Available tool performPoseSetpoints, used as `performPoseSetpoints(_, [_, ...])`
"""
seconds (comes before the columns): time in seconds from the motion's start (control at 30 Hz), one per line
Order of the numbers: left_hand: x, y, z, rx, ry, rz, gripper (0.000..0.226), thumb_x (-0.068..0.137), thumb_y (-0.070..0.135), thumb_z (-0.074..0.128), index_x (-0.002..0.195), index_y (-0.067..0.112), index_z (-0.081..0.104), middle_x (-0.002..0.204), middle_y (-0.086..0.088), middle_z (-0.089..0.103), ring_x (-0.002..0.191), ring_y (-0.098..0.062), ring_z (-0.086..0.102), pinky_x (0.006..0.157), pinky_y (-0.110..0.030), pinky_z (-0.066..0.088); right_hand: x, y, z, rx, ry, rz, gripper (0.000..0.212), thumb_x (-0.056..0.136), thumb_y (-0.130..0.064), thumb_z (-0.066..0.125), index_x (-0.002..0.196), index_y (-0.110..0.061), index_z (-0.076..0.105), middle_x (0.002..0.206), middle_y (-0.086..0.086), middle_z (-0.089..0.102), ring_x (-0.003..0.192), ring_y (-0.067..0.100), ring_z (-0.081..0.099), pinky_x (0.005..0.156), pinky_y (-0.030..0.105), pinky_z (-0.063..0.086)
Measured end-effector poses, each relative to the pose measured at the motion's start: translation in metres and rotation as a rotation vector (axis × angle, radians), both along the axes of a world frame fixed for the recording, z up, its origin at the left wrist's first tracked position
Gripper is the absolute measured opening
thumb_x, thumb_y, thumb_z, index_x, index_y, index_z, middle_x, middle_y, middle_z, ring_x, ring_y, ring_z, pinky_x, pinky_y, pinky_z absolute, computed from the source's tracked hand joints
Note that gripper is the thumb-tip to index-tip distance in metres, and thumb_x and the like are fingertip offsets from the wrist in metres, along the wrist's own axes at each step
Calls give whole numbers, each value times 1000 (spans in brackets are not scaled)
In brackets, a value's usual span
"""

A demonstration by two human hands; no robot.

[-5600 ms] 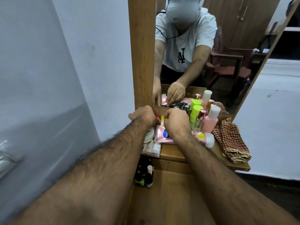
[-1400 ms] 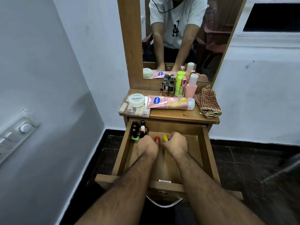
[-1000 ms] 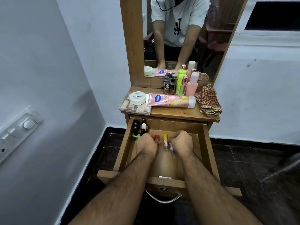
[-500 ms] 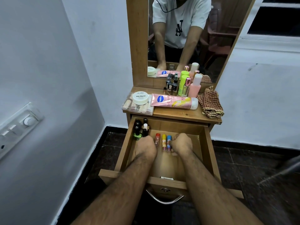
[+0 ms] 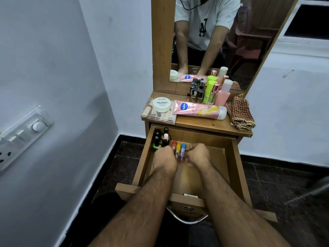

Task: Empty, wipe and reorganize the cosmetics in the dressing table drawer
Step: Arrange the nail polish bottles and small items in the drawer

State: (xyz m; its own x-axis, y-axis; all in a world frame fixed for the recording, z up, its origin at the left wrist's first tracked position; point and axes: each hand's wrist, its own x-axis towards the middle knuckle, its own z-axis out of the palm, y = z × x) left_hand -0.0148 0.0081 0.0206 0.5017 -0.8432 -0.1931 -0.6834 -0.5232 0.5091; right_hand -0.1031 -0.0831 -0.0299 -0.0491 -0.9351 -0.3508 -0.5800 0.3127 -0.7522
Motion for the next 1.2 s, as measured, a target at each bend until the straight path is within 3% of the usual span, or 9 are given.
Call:
performPoseSetpoints(0.13, [-3, -1, 2, 11, -35, 7, 19, 95, 21, 60, 112, 14, 64, 110, -6, 66, 101, -20, 62, 80, -30, 50, 3, 1, 0, -42, -9, 46, 21, 80, -10, 77, 73, -28, 68, 89, 0, 72, 84, 19, 72, 73, 42, 62])
performPoseSetpoints(0.43, [-3, -2, 3, 11, -53, 19, 22, 96, 18, 58, 117, 14, 63, 114, -7, 65, 105, -20, 61, 83, -29, 49, 7, 1, -5, -93, -34, 75, 18, 78, -6, 76, 88, -21, 77, 97, 1, 73, 88, 21, 71, 77, 44, 62])
performPoseSetpoints(0.97, [0, -7, 0, 62, -35, -9, 27, 99, 21, 52, 124, 13, 61, 117, -9, 64, 107, -21, 61, 83, -30, 50, 8, -1, -5, -143, -23, 98, 19, 77, -6, 80, 90, -19, 76, 103, 2, 72, 94, 18, 68, 76, 42, 62])
performPoseSetpoints(1.2, [-1, -4, 4, 15, -68, -4, 24, 97, 28, 58, 119, 20, 62, 112, -5, 65, 102, -20, 61, 77, -31, 47, -5, 5, 10, -196, 33, 72, 29, 84, -8, 74, 67, -29, 62, 88, -2, 70, 85, 18, 69, 75, 41, 61])
